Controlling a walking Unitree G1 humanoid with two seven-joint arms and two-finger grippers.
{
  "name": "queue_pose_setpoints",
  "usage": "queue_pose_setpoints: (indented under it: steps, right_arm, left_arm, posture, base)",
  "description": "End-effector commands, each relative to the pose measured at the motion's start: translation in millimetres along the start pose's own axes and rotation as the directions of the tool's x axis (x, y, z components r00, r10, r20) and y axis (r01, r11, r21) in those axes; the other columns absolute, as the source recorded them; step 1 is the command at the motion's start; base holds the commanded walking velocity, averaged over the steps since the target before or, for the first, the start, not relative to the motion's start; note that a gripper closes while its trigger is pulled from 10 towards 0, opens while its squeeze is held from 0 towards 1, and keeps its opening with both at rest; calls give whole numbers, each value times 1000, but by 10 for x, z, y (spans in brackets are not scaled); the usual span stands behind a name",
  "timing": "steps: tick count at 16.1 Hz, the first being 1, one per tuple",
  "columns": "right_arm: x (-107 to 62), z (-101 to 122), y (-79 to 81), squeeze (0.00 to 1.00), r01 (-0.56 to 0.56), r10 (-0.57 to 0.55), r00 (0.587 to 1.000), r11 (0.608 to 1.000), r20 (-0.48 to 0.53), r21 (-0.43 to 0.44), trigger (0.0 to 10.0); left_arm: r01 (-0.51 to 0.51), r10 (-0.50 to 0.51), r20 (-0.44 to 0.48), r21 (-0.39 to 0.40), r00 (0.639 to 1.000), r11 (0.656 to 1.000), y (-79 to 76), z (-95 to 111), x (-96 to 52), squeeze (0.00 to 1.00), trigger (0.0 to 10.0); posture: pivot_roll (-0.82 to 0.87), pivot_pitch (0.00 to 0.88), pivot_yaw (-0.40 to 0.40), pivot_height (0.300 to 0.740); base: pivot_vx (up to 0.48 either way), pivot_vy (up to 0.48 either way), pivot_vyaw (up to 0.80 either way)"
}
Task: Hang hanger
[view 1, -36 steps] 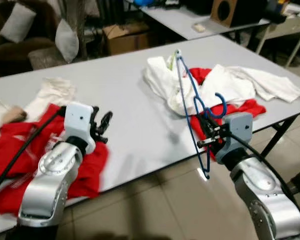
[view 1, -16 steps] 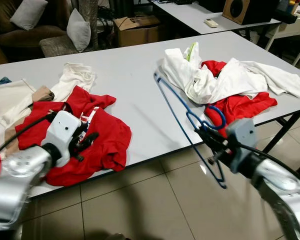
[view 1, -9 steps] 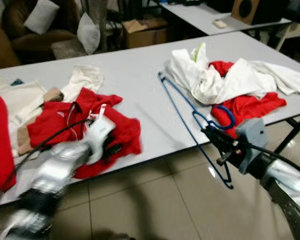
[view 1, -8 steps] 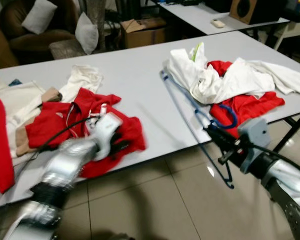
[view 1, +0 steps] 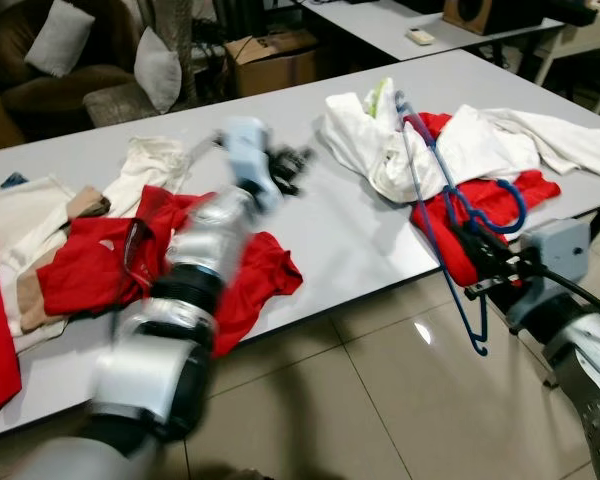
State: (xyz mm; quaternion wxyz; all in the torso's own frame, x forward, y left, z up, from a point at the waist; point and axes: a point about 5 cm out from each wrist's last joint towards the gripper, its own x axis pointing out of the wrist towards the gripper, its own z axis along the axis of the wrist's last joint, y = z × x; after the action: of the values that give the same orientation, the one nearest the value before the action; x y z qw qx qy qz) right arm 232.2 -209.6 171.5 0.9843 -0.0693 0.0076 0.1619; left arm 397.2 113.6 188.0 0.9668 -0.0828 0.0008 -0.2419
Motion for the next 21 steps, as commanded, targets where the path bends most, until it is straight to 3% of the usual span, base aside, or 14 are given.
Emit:
queue_pose_setpoints:
  steps: [1, 2, 4, 5, 6, 7, 8, 9, 12, 13, 15, 17, 18, 21]
  right_arm:
    - [-19, 46, 27, 0, -23, 23, 999, 1000, 25, -5, 10000]
    - [-22, 4, 49, 0, -60, 60, 998, 998, 0, -12, 10000]
    - [-11, -4, 90, 0, -124, 123, 992, 992, -21, -17, 10000]
    - [-14, -24, 135, 0, -191, 190, 981, 981, -39, -24, 10000]
    - [-17, -40, 148, 0, -211, 210, 977, 977, -48, -25, 10000]
    - [-36, -96, 180, 0, -245, 242, 967, 969, -82, -31, 10000]
    - [-60, -99, 214, 0, -277, 273, 958, 960, -91, -34, 10000]
    - [-76, -91, 231, 0, -293, 290, 953, 956, -88, -28, 10000]
    - [-100, -86, 219, 0, -296, 292, 951, 955, -98, -26, 10000]
    - [-126, -85, 227, 0, -315, 311, 945, 948, -105, -30, 10000]
    - [-158, -133, 197, 0, -293, 288, 950, 956, -119, -26, 10000]
    - [-91, -87, 203, 0, -272, 269, 959, 962, -85, -24, 10000]
    - [-61, -67, 180, 0, -255, 253, 965, 967, -70, -25, 10000]
    - [-14, -29, 139, 0, -231, 229, 972, 973, -60, -28, 10000]
  left_arm:
    - [56, -53, -44, 86, 998, 995, 34, -44, -42, 0, 10000]
    - [194, -172, -130, 183, 977, 964, 73, -128, -175, 0, 10000]
    - [318, -269, -228, 217, 936, 923, 104, -213, -364, 0, 10000]
    - [402, -319, -321, 240, 892, 884, 133, -300, -567, 0, 10000]
    - [434, -336, -357, 243, 872, 868, 140, -336, -649, 0, 10000]
    - [523, -370, -476, 243, 798, 817, 173, -457, -958, 0, 10000]
    - [561, -344, -565, 267, 750, 784, 220, -546, -1128, 0, 10000]
    - [569, -319, -597, 290, 736, 770, 227, -588, -1210, 0, 10000]
    - [442, -266, -488, 290, 831, 849, 193, -463, -1349, 0, 10000]
    - [434, -255, -506, 276, 824, 857, 184, -435, -1473, 0, 10000]
    - [487, -199, -660, 285, 724, 825, 236, -652, -1715, 0, 10000]
    - [469, -99, -713, 343, 694, 814, 257, -906, -1601, 0, 10000]
    - [441, -82, -698, 352, 711, 826, 218, -966, -1488, 0, 10000]
    - [437, -54, -663, 427, 746, 791, 169, -988, -1204, 0, 10000]
  posture:
    - [-156, 0, 112, 740]
    - [-134, 0, 84, 740]
    - [-126, 0, 77, 740]
    - [-103, 0, 61, 740]
    - [-103, 0, 61, 740]
    - [-93, 0, 59, 740]
    - [-89, 0, 56, 740]
    - [-89, 0, 56, 740]
    - [-99, 0, 45, 740]
    - [-101, 0, 49, 740]
    - [-93, 0, 52, 740]
    - [-96, 0, 59, 740]
    - [-92, 0, 56, 740]
    - [-103, 0, 47, 740]
  base:
    - [0, 0, 0]
    - [0, 0, 0]
    - [0, 0, 0]
    - [0, 0, 0]
    - [0, 0, 0]
    - [0, 0, 0]
    - [0, 0, 0]
    - [0, 0, 0]
    - [0, 0, 0]
    - [0, 0, 0]
    - [0, 0, 0]
    - [0, 0, 0]
    - [0, 0, 0]
    - [0, 0, 0]
